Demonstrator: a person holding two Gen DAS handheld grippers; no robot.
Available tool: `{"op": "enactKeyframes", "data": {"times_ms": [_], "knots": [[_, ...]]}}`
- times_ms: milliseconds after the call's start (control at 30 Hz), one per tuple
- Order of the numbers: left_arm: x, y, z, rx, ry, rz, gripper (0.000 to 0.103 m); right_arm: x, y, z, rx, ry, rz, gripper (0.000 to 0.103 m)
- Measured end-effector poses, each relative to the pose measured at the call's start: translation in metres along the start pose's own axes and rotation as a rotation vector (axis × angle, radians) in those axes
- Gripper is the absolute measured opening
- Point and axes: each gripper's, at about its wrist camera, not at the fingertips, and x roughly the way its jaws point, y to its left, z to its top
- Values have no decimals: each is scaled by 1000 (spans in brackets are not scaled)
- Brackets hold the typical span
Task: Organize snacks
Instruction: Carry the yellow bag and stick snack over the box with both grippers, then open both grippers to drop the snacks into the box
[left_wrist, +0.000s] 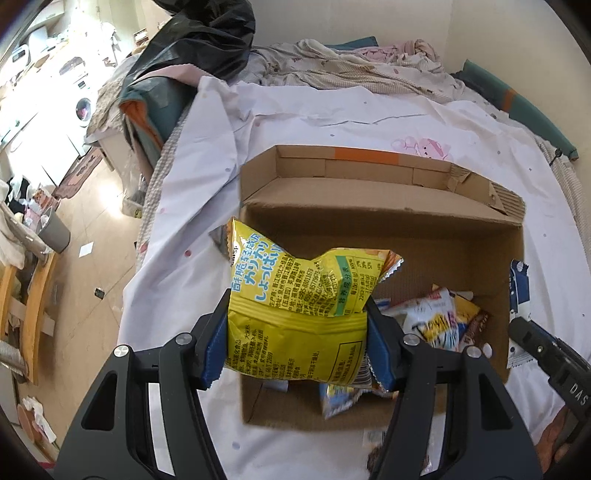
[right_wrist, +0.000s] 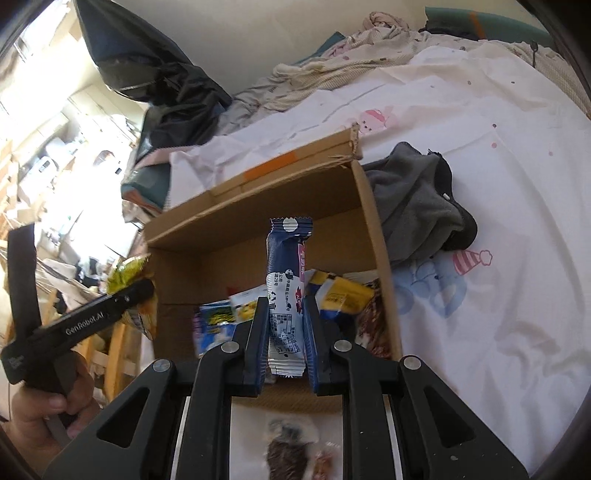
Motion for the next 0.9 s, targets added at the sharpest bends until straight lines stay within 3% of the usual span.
{"op": "enactKeyframes", "data": {"times_ms": [367,900], "knots": [[40,-19,12,26,32,16,60,35,-9,0,2,79,-69,18],[56,-27,10,23,94,-3,62,44,-16,-1,45,116,-74,22]]}}
